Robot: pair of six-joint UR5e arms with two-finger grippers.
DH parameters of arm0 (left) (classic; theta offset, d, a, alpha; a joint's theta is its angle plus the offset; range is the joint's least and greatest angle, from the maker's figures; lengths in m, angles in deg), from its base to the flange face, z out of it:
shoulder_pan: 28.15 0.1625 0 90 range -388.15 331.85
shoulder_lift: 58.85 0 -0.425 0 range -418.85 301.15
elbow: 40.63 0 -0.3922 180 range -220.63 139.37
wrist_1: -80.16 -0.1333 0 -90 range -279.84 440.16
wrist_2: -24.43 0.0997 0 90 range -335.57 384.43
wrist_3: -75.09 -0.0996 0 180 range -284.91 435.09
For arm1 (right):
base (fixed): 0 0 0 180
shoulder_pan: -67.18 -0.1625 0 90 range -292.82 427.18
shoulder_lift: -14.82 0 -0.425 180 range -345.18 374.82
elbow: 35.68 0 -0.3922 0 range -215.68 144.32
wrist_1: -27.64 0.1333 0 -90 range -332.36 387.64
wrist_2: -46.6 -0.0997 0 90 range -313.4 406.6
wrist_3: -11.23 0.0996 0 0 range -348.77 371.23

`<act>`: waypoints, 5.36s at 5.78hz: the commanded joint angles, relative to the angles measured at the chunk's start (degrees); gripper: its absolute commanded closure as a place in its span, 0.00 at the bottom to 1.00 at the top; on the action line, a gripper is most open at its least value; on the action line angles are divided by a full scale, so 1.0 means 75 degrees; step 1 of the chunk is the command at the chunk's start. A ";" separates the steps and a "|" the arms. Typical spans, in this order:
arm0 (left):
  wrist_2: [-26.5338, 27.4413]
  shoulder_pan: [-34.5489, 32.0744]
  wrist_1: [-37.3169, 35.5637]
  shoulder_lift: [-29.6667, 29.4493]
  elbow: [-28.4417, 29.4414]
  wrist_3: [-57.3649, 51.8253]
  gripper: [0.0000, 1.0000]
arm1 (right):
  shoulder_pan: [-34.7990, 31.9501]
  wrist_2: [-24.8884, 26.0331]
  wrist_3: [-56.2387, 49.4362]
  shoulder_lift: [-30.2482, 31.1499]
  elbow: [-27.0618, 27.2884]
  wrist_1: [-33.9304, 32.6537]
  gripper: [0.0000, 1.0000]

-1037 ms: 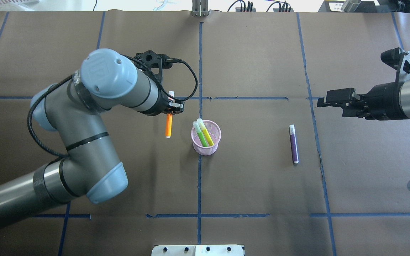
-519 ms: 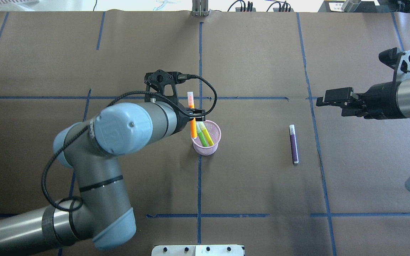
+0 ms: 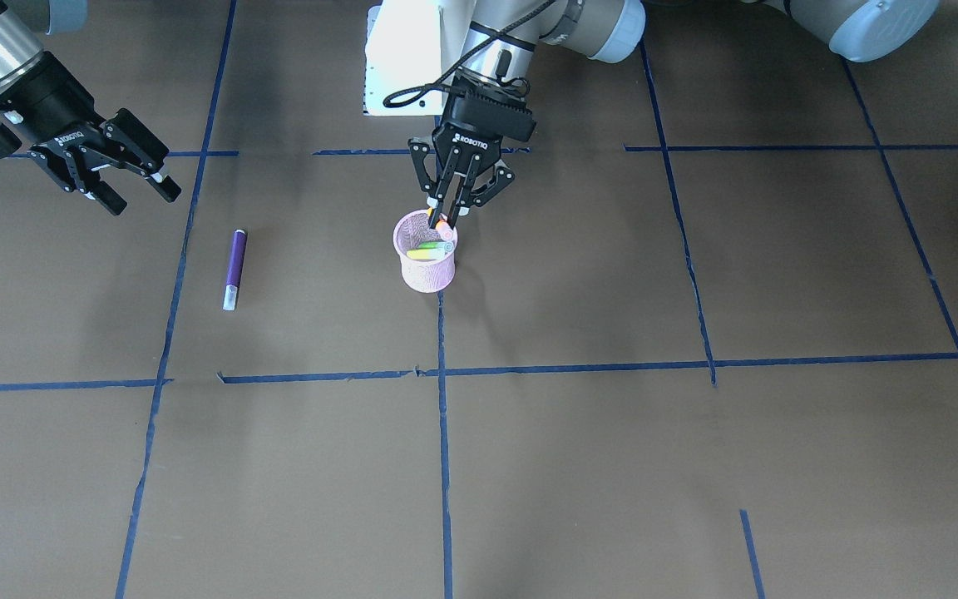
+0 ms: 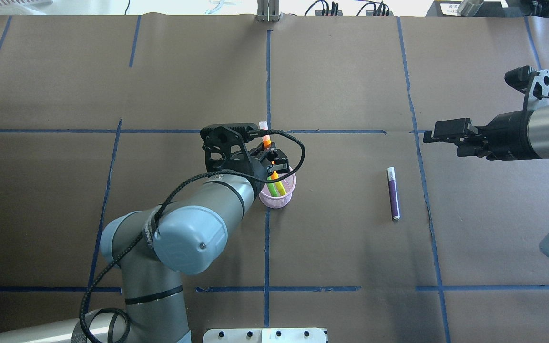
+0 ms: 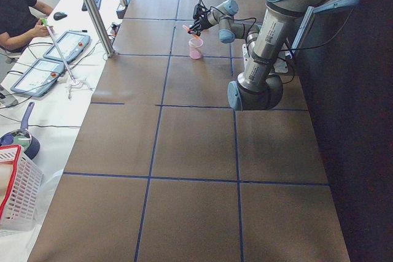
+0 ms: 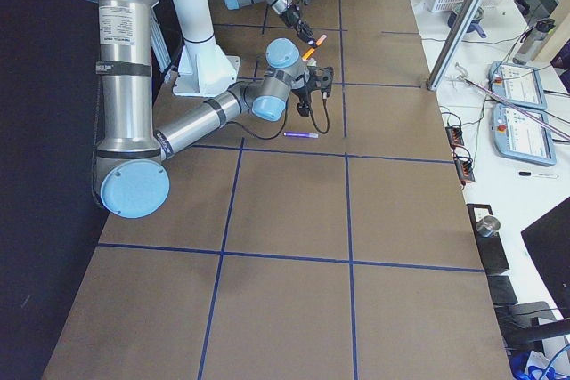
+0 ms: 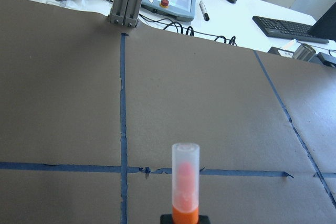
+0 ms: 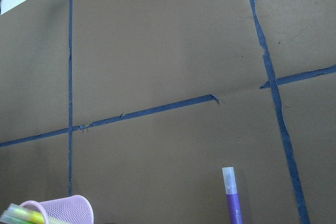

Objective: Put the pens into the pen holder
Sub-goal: 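Lift the orange highlighter with the left gripper and drop it into the cup, then withdraw the left gripper while the right gripper grasps the purple marker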

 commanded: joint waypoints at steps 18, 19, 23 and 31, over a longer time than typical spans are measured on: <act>-0.3978 -0.2244 0.0247 0.2872 -0.1533 -0.2132 0.11 | 0.1255 -0.0398 -0.2461 -0.2530 -0.2602 -0.4088 0.07; -0.3978 -0.2244 0.0247 0.2849 -0.1545 -0.2120 0.10 | 0.1255 -0.0433 -0.2426 -0.2543 -0.2640 -0.4099 0.08; -0.3966 -0.2244 0.0236 0.2860 -0.1545 -0.2108 0.09 | 0.1231 -0.0937 -0.2426 -0.2520 -0.2839 -0.4099 0.23; -0.3954 -0.2244 0.0247 0.2884 -0.1580 -0.2096 0.07 | 0.1220 -0.1324 -0.2437 -0.2778 -0.3179 -0.4099 1.00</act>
